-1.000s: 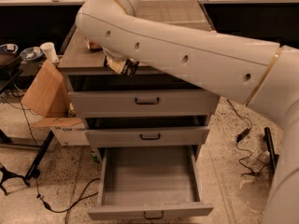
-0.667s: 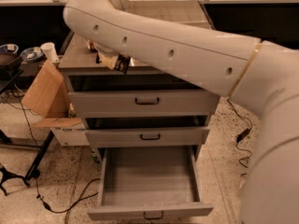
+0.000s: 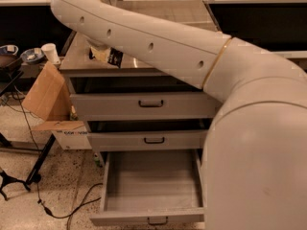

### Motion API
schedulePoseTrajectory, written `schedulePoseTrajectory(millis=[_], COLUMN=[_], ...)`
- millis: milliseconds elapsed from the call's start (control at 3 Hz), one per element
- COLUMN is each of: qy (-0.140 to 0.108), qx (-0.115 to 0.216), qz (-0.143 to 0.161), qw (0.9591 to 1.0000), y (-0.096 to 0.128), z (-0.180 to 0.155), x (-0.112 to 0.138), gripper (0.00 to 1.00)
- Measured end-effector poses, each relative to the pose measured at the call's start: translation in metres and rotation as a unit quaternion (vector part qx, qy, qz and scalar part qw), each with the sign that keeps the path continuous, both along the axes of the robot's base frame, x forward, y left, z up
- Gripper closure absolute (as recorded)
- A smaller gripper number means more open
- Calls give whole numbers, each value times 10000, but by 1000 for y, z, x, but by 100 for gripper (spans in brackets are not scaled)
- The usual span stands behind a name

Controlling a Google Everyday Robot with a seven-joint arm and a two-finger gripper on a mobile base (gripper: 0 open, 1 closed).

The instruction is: Pick rxbar chocolate from bottom drawer and place on counter

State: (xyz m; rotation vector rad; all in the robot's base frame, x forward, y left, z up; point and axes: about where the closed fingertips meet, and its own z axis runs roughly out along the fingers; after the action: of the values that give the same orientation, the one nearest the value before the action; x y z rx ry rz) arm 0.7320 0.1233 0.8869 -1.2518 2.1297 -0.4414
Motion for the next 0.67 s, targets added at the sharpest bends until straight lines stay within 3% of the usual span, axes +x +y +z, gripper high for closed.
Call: schedulePoseTrajectory(millis=[333, 667], qy=[58, 83], qx=[-16, -43], qz=[27, -3], qw=[10000, 10000], y=[-5, -15], z=[-11, -19], x=[21, 36], gripper=[100, 85])
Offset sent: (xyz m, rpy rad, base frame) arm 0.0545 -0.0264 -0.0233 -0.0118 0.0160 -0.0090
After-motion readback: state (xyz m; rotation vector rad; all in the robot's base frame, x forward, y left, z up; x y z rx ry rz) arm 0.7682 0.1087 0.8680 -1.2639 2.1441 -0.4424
